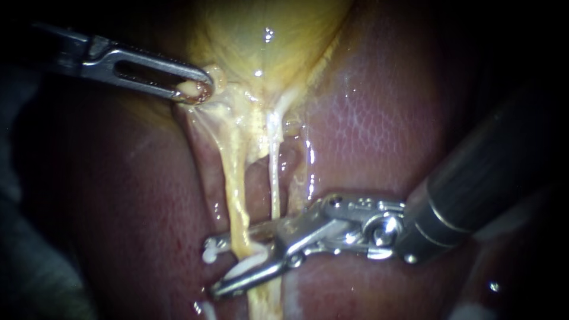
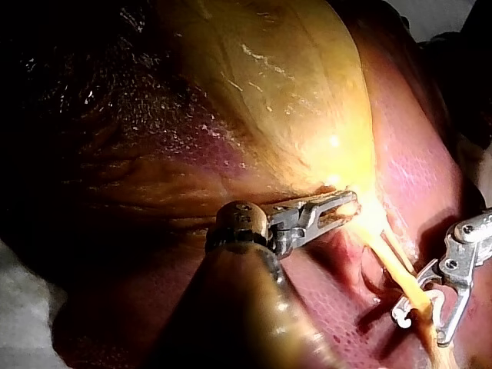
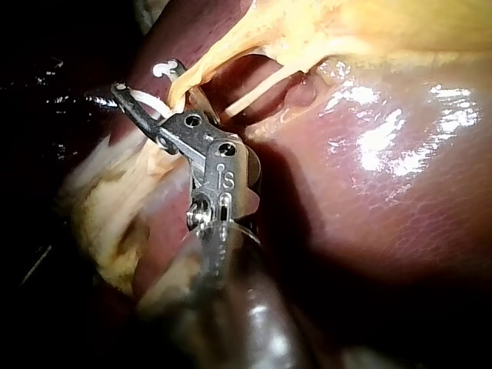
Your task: Clipping first clip left tube
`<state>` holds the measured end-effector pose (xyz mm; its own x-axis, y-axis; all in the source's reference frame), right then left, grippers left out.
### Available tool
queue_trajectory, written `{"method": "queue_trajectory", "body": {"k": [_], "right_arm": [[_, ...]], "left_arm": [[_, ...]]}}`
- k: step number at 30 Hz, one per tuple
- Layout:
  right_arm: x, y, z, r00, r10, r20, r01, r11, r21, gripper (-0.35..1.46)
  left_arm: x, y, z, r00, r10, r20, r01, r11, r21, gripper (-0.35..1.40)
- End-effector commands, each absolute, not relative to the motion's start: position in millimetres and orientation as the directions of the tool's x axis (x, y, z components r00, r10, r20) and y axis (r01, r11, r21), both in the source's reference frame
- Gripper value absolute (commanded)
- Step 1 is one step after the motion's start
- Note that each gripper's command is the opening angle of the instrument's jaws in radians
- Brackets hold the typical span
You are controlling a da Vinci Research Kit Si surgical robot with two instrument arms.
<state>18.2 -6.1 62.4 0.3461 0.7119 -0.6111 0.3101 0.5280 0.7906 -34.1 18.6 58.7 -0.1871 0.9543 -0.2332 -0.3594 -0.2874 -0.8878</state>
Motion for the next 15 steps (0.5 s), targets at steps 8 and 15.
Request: {"method": "queue_trajectory", "body": {"k": [8, 15], "right_arm": [[17.9, -6.3, 62.6, 0.348, 0.710, -0.613, 0.311, 0.529, 0.790, 0.41], [17.8, -6.6, 62.8, 0.347, 0.709, -0.614, 0.314, 0.529, 0.788, 0.35]], "left_arm": [[-34.1, 18.6, 58.7, -0.187, 0.954, -0.233, -0.359, -0.287, -0.888, -0.35], [-34.1, 18.6, 58.8, -0.185, 0.954, -0.234, -0.361, -0.287, -0.887, -0.35]]}}
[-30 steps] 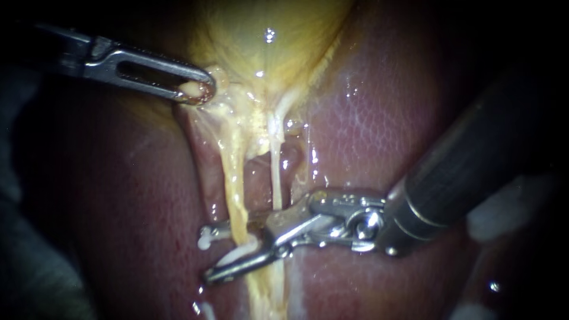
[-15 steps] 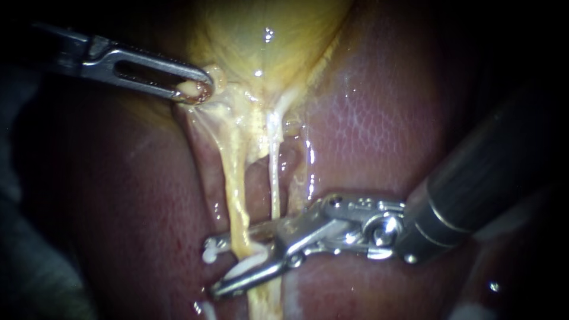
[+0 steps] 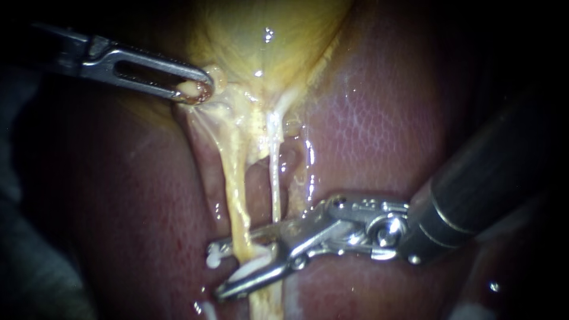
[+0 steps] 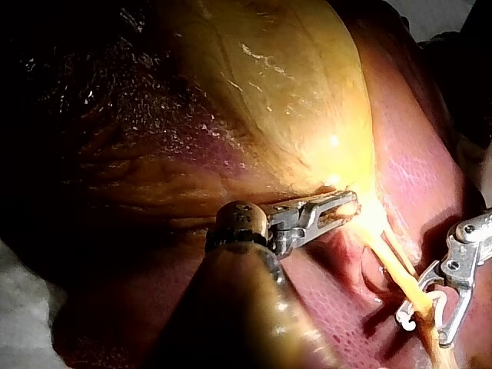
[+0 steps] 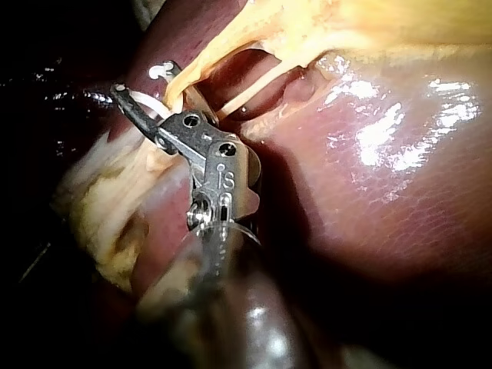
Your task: Clipping first clip left tube
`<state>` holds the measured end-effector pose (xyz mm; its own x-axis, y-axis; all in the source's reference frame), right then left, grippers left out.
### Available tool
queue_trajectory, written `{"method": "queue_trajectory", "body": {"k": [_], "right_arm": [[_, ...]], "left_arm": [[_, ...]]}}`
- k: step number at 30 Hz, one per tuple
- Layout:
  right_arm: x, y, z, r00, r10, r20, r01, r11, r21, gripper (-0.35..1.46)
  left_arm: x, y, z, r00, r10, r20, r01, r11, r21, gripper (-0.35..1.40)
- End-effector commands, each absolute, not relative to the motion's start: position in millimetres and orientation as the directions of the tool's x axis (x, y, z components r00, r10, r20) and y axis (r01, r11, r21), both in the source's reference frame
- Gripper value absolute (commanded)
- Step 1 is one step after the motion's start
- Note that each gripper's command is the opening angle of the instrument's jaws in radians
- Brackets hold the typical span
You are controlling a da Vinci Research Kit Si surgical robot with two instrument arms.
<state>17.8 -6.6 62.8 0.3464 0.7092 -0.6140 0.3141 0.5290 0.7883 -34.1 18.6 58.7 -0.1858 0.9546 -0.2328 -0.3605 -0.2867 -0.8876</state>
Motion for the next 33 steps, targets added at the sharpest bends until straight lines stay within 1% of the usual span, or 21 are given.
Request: {"method": "queue_trajectory", "body": {"k": [1, 7, 18, 30, 33], "right_arm": [[17.8, -6.6, 62.8, 0.347, 0.709, -0.614, 0.314, 0.529, 0.788, 0.34], [17.9, -6.5, 62.8, 0.346, 0.709, -0.614, 0.314, 0.529, 0.788, 0.27], [17.9, -6.5, 62.9, 0.349, 0.716, -0.605, 0.310, 0.521, 0.795, 0.05], [17.9, -6.4, 63.0, 0.352, 0.722, -0.595, 0.306, 0.512, 0.802, -0.11], [17.9, -6.4, 63.0, 0.352, 0.722, -0.595, 0.306, 0.512, 0.802, -0.17]], "left_arm": [[-34.1, 18.6, 58.8, -0.185, 0.954, -0.234, -0.361, -0.287, -0.887, -0.35], [-34.1, 18.6, 58.8, -0.185, 0.955, -0.234, -0.362, -0.287, -0.887, -0.35], [-34.1, 18.7, 58.8, -0.185, 0.955, -0.234, -0.362, -0.287, -0.887, -0.35], [-34.1, 18.7, 58.8, -0.185, 0.955, -0.234, -0.362, -0.287, -0.887, -0.35], [-34.1, 18.7, 58.8, -0.185, 0.955, -0.234, -0.362, -0.287, -0.887, -0.35]]}}
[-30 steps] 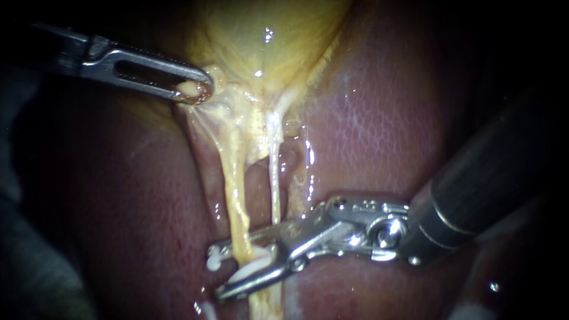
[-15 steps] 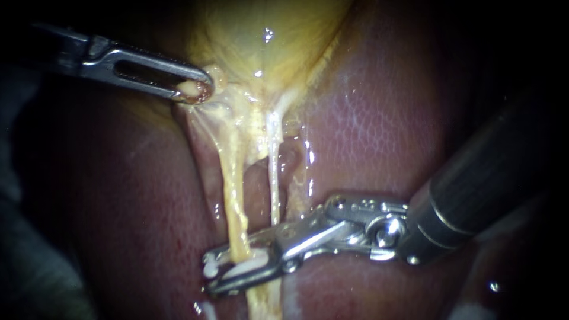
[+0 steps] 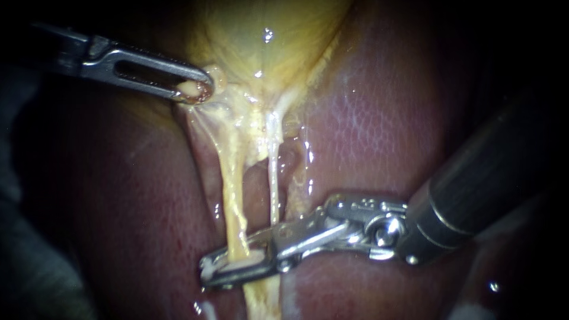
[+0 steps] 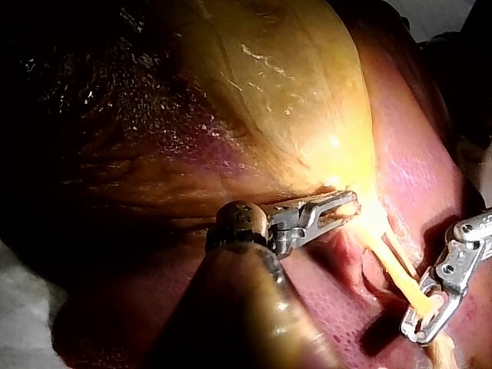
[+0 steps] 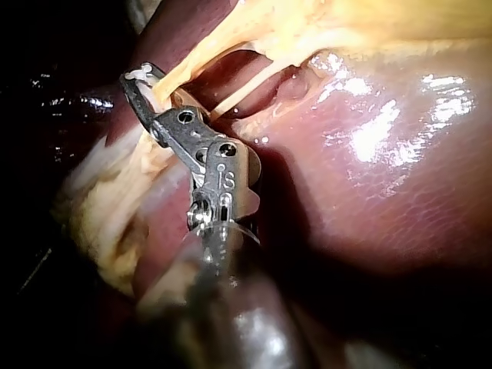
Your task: Clipping first clip left tube
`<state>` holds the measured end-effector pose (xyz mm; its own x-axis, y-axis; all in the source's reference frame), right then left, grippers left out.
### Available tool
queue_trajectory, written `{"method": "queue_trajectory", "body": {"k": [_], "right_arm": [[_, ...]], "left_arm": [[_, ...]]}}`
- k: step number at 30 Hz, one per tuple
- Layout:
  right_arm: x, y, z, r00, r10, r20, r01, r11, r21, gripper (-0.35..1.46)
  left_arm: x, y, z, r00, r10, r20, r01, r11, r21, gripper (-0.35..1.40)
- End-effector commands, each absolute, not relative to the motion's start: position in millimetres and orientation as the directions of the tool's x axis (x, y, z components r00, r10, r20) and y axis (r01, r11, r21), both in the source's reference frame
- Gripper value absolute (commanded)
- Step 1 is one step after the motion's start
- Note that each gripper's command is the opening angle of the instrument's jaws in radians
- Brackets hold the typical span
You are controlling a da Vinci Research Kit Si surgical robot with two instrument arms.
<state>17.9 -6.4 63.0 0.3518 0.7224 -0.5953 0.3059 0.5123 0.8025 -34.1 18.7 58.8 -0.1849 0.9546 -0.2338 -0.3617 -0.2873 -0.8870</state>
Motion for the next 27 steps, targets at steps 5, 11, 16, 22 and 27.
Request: {"method": "queue_trajectory", "body": {"k": [5, 11, 16, 22, 27], "right_arm": [[17.9, -6.4, 63.0, 0.355, 0.729, -0.586, 0.302, 0.504, 0.809, -0.35], [17.8, -6.4, 63.0, 0.363, 0.747, -0.557, 0.290, 0.477, 0.830, -0.35], [17.6, -6.5, 62.8, 0.370, 0.755, -0.542, 0.284, 0.463, 0.839, -0.35], [17.5, -6.5, 62.8, 0.372, 0.754, -0.542, 0.283, 0.464, 0.839, -0.35], [17.5, -6.5, 62.9, 0.373, 0.756, -0.537, 0.281, 0.459, 0.843, -0.35]], "left_arm": [[-34.1, 18.7, 58.8, -0.185, 0.955, -0.234, -0.362, -0.287, -0.887, -0.35], [-34.1, 18.7, 58.8, -0.185, 0.955, -0.234, -0.362, -0.287, -0.887, -0.35], [-34.0, 18.7, 58.8, -0.185, 0.955, -0.234, -0.361, -0.287, -0.887, -0.35], [-34.0, 18.7, 58.8, -0.185, 0.955, -0.234, -0.361, -0.287, -0.887, -0.35], [-34.0, 18.7, 58.8, -0.185, 0.955, -0.234, -0.361, -0.287, -0.887, -0.35]]}}
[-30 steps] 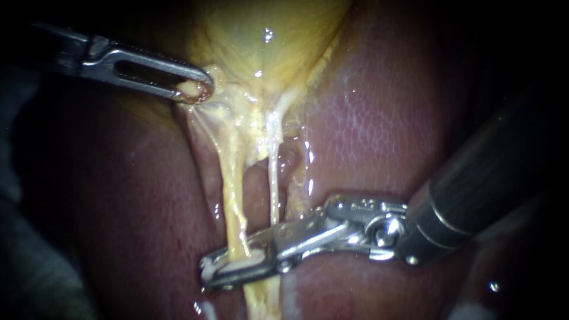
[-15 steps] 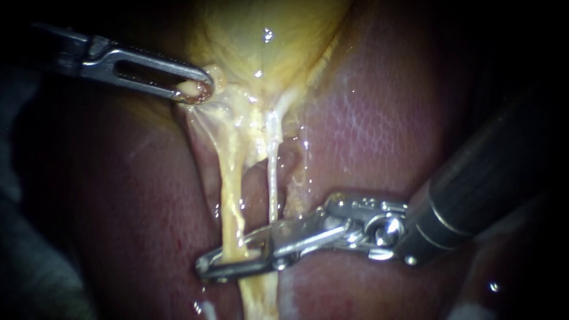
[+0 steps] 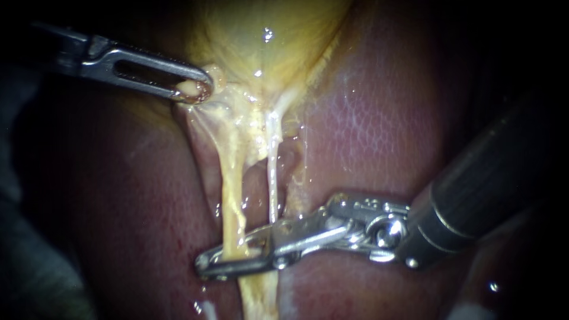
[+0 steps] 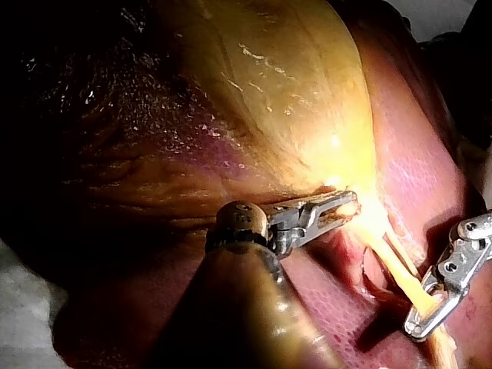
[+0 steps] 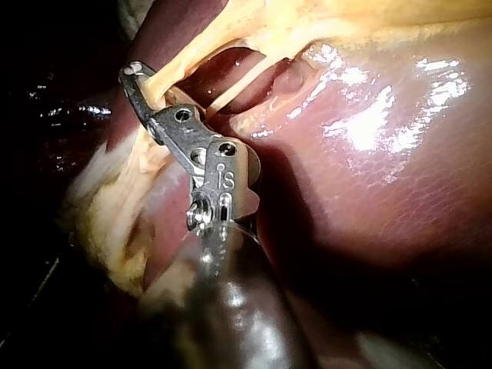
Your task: Clipping first clip left tube
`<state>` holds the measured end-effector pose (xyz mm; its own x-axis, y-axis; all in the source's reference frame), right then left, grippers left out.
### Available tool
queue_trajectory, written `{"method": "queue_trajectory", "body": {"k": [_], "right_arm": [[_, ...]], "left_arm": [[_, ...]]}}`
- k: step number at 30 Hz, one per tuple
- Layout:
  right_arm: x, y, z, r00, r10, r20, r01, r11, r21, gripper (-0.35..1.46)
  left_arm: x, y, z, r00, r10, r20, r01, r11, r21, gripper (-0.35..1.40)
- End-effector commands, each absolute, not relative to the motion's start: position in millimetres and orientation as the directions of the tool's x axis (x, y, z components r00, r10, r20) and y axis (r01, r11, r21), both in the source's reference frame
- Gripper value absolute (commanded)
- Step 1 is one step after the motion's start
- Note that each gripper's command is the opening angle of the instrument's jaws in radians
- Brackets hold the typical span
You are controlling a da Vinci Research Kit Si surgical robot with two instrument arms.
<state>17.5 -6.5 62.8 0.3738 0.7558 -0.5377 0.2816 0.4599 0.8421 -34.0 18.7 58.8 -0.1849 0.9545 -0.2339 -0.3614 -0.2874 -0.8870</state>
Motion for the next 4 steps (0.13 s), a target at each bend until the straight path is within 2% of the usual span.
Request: {"method": "queue_trajectory", "body": {"k": [1, 4], "right_arm": [[17.5, -6.5, 62.9, 0.373, 0.756, -0.537, 0.281, 0.459, 0.843, -0.35], [17.5, -6.5, 62.9, 0.373, 0.756, -0.537, 0.281, 0.459, 0.843, -0.35]], "left_arm": [[-34.0, 18.7, 58.8, -0.185, 0.955, -0.234, -0.361, -0.287, -0.887, -0.35], [-34.0, 18.7, 58.8, -0.185, 0.955, -0.234, -0.361, -0.287, -0.887, -0.35]]}}
